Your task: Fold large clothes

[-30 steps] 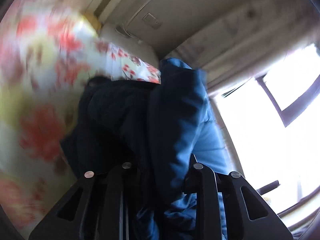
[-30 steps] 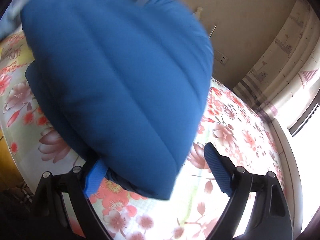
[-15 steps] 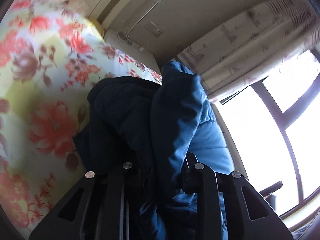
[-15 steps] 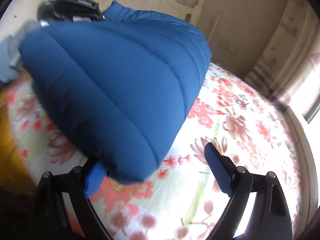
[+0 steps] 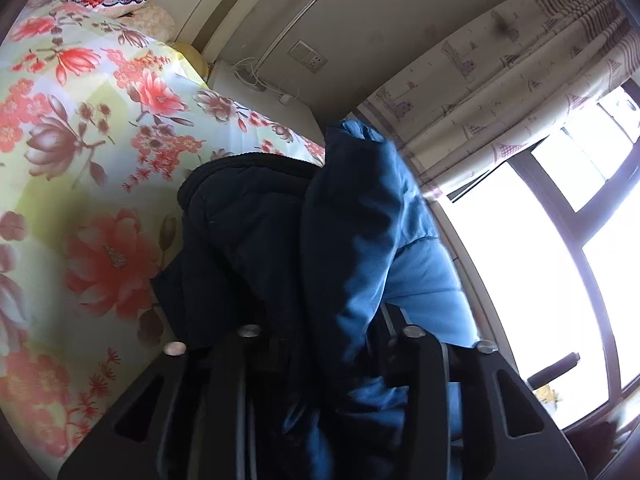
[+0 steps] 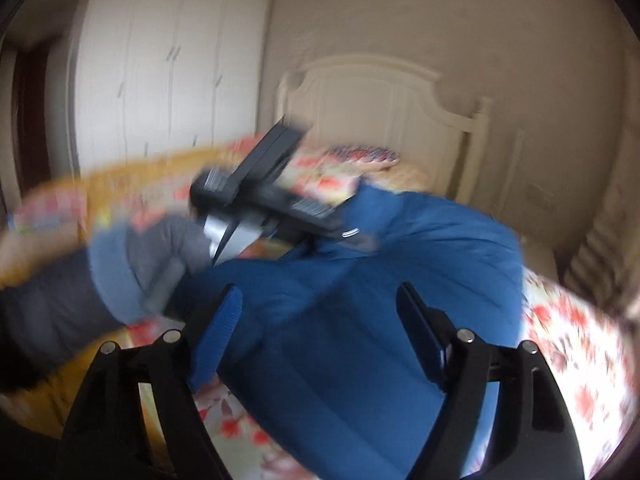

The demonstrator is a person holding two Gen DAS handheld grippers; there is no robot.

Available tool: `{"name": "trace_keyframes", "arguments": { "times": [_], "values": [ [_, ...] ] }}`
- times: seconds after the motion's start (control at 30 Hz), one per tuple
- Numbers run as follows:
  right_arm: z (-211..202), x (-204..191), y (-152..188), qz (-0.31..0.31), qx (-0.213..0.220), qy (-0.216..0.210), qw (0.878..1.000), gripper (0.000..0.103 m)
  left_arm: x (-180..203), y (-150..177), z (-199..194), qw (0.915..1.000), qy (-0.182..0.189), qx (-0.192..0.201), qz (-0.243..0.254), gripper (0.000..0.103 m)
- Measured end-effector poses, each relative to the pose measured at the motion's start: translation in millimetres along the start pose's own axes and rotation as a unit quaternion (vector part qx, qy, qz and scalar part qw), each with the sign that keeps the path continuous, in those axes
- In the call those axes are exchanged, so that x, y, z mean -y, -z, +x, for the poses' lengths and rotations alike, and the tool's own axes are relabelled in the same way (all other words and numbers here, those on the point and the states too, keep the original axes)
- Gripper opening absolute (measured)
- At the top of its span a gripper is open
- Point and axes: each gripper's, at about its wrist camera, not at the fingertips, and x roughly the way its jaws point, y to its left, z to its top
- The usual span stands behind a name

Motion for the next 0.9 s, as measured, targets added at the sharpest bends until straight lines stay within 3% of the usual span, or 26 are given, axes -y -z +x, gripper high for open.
{"name": "trace_keyframes", "arguments": {
  "times": [0.07,0.13,0.17,0.2,0.23,0.3,0.33,0.47,0.53,0.6,0.63,0.7,0.73,0.9],
  "values": [
    [39.7,-32.6,13.5,-0.063,-0.054,0.009,0.997,0.066,3.2,-4.4,-13.1,0.9997,-0.026,0.001,0.001,0.052],
    [59.9,-55.0,32.3,-0.127,-0.064,0.052,0.989,0.066,10.8,-12.7,-36.0,0.9976,-0.064,0.024,0.008,0.055],
    [61.4,-54.6,34.2,-0.123,-0.066,0.051,0.989,0.066,24.4,-20.4,-54.4,0.9933,-0.098,0.056,0.027,0.056],
    [61.9,-51.3,33.0,-0.111,-0.07,0.045,0.99,0.066,38.9,-26.1,-66.7,0.9898,-0.109,0.08,0.045,0.056],
    [62.6,-46.2,31.0,-0.102,-0.076,0.038,0.991,0.066,54.4,-30.8,-75.9,0.9879,-0.102,0.099,0.062,0.057],
    [64.9,-42.0,30.0,-0.098,-0.08,0.03,0.991,0.066,82.1,-36.2,-81.0,0.9865,-0.074,0.116,0.089,0.068],
    [66.2,-41.1,30.5,-0.099,-0.079,0.029,0.991,0.066,100.8,-37.9,-76.1,0.9847,-0.061,0.12,0.111,0.08],
    [67.6,-38.9,32.8,-0.099,-0.076,0.026,0.992,0.066,129.4,-42.5,-26.7,0.9813,-0.077,0.08,0.157,0.083],
    [67.3,-42.5,33.4,-0.1,-0.075,0.026,0.992,0.066,112.3,-47.1,9.8,0.9842,-0.099,0.043,0.14,0.083],
    [64.3,-48.1,32.5,-0.099,-0.072,0.025,0.992,0.066,69.9,-45.8,51.9,0.9811,-0.157,0.012,0.112,0.083],
    [63.4,-46.6,32.9,-0.098,-0.07,0.024,0.992,0.066,44.4,-41.7,72.5,0.9812,-0.168,-0.003,0.096,0.094],
    [61.0,-44.7,33.4,-0.097,-0.066,0.021,0.993,0.066,18.2,-46.7,74.0,0.9922,-0.118,-0.004,0.04,0.096],
    [59.6,-43.2,33.8,-0.096,-0.065,0.016,0.993,0.066,10.7,-48.5,70.8,0.9938,-0.109,-0.002,0.023,0.096],
    [54.8,-34.6,31.6,-0.087,-0.065,-0.02,0.994,0.066,13.6,-46.5,71.9,0.9921,-0.121,0.0,0.033,0.096]
  ]
}}
